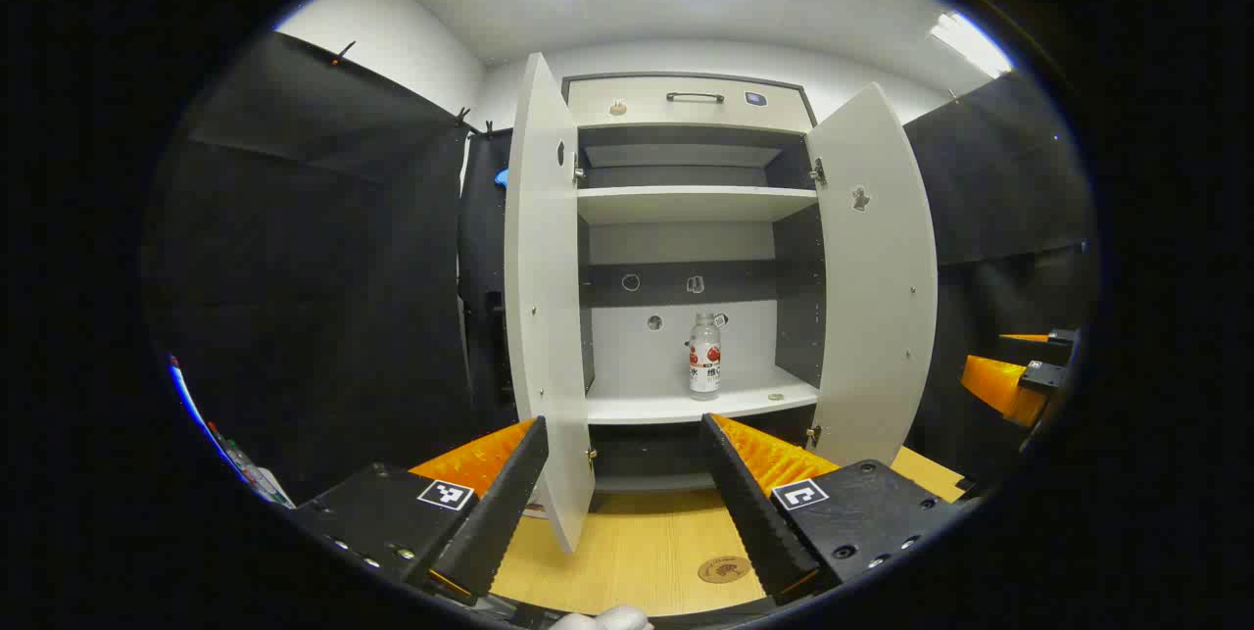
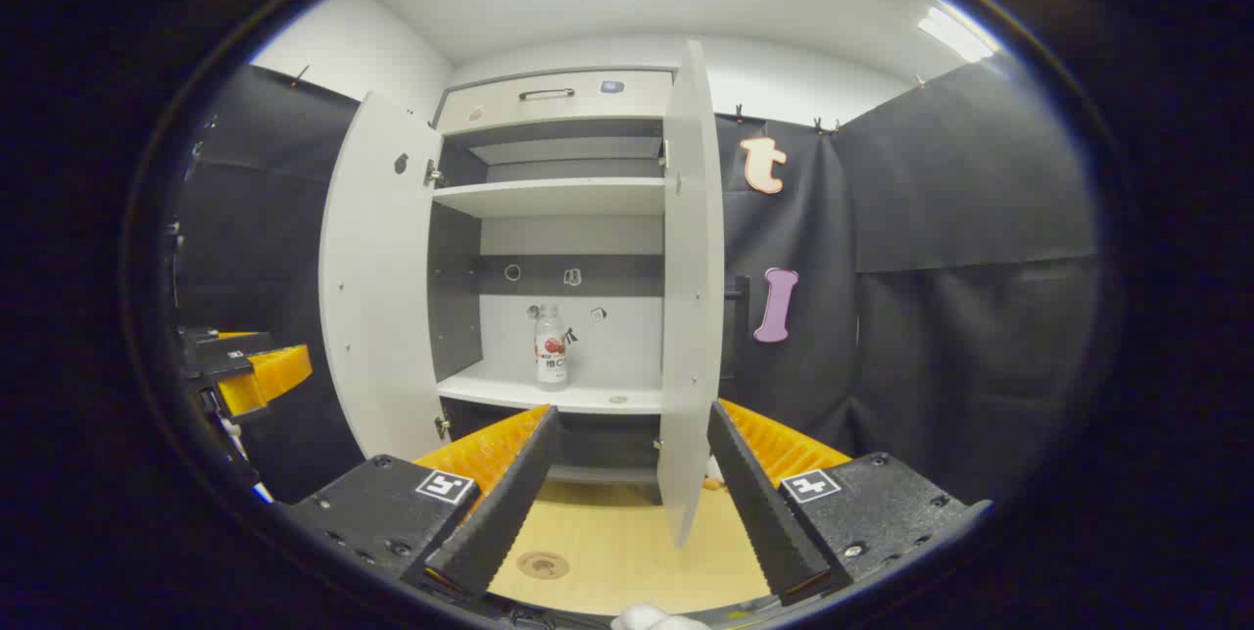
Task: Grasp the bottle in the cabinet with the left hand and place it on the coaster, then close the right door with the right hand and the left door with the left hand.
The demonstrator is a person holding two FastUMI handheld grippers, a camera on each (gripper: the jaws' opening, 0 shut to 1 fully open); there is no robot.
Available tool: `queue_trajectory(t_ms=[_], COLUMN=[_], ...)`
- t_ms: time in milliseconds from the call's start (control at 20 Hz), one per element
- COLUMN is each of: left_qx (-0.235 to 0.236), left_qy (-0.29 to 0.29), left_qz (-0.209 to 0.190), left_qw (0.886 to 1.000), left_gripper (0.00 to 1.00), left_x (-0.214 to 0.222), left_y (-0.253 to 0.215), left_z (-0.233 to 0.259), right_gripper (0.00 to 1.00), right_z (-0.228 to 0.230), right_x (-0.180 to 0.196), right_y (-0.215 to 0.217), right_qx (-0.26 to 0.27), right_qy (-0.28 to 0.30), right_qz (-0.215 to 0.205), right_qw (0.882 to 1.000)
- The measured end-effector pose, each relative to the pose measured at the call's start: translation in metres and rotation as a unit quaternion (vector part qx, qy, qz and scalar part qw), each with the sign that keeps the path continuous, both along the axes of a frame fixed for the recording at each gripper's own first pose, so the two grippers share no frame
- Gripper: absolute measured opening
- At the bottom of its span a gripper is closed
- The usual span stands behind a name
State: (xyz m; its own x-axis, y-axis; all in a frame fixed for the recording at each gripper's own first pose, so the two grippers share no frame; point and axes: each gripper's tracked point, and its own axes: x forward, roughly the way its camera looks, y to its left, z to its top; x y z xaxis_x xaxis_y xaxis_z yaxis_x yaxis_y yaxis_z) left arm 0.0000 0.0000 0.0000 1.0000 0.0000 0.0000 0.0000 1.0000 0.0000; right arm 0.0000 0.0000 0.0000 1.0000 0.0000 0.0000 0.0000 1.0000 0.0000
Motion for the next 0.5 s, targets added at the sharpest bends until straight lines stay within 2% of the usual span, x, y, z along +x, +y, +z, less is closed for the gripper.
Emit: queue_trajectory(t_ms=[50,500], left_qx=[-0.002,0.001], left_qy=[0.0,-0.011], left_qz=[0.0,0.011], left_qw=[1.0,1.0], left_gripper=[0.94,0.94], left_x=[0.0,0.006], left_y=[0.0,0.008], left_z=[0.0,0.009], right_gripper=[0.99,0.99], right_z=[0.001,0.002], right_x=[0.001,0.012], right_y=[0.002,0.004], right_qx=[0.0,0.003], right_qy=[0.0,0.002], right_qz=[0.004,0.005], right_qw=[1.0,1.0])
